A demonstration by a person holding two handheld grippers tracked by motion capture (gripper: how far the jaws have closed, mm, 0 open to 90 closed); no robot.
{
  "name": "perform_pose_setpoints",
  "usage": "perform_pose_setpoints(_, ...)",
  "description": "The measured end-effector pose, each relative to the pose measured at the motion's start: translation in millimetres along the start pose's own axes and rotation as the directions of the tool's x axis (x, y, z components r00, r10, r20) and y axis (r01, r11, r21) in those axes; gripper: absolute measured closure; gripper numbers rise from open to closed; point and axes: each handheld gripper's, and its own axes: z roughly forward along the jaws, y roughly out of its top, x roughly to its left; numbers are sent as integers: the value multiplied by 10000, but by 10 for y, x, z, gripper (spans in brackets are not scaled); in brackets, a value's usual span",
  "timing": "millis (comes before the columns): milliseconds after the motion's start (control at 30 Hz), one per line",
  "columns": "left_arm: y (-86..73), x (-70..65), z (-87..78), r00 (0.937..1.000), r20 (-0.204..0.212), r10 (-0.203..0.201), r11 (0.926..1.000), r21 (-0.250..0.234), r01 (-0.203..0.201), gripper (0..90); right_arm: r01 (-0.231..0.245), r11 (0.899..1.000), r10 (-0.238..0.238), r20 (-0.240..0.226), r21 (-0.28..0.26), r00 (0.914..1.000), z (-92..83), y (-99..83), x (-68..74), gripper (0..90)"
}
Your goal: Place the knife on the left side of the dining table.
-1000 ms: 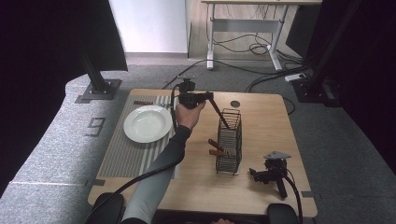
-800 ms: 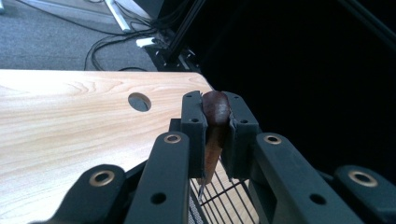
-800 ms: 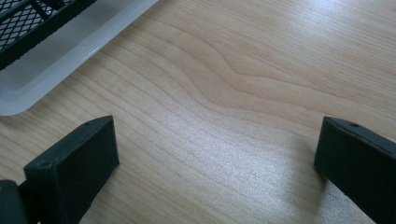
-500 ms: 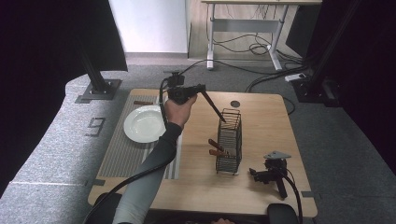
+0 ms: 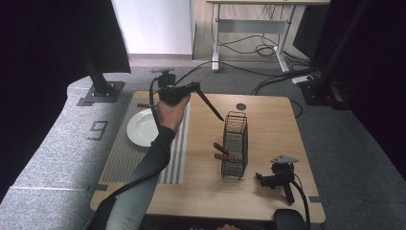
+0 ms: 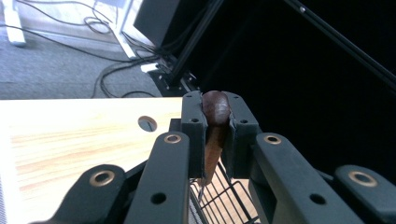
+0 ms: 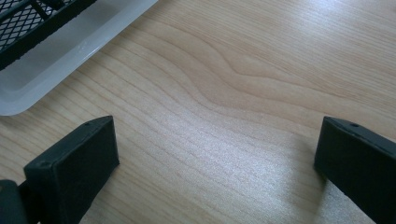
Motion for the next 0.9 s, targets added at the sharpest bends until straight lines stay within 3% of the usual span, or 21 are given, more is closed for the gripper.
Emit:
perform_pose_setpoints(433, -113, 163, -413, 9988, -398, -269, 9991, -345, 256, 803, -21, 10000, 21, -1, 5, 10000, 0, 1, 1, 0)
perform_pose_setpoints(900, -395, 412, -831, 9933, -805, -829, 9950, -623, 780, 804, -20, 10000, 20, 11, -18, 10000, 1, 0, 2, 0)
